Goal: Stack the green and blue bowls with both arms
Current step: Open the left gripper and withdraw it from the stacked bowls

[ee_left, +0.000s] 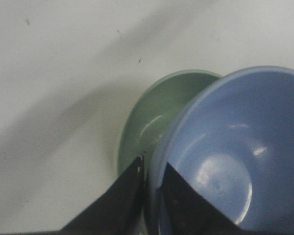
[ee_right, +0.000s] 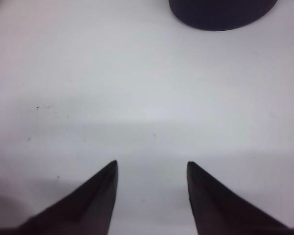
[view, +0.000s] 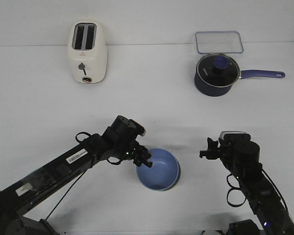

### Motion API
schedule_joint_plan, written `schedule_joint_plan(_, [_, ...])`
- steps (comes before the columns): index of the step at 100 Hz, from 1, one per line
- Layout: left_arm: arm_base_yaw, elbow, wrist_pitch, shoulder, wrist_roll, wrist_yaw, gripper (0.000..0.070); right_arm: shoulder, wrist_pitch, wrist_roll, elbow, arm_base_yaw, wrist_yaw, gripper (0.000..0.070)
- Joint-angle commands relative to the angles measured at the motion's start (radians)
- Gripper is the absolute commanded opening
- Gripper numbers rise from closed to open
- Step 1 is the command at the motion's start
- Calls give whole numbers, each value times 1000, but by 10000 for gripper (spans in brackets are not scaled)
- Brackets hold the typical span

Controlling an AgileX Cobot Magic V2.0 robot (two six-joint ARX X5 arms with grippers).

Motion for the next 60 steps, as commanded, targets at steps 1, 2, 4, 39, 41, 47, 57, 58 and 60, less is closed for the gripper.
schedule_joint_plan(1, [-18,8,17,22,20,2,23,6,9,-5,6,2,-4,283])
schedule_joint_plan(2, [-20,8,18,22,20,2,30,6,9,-5,6,2,-4,283])
schedule_joint_plan(4, [-22,8,23,23,20,2,46,6,9,-5,6,2,-4,283])
schedule_joint_plan(39, [83,18,51,-87,20,-17,338,5,16,-18,6,0,-1,283])
schedule_joint_plan(41, [98,18,48,-103,22,-28,335,3,19,-22,6,0,-1,282])
schedule_joint_plan(47, [146,18,36,-153,33,-75,286,-10,23,-37,6,0,-3,263])
schedule_joint_plan(57, [227,17,0,-242,67,-185,0,-58,27,-57,6,0,-10,69])
schedule_joint_plan(58, [235,16,-3,-251,68,-198,0,-64,27,-58,6,0,-13,41])
schedule_joint_plan(60, [251,12,-4,-271,68,-225,22,-79,29,-60,6,0,-20,0])
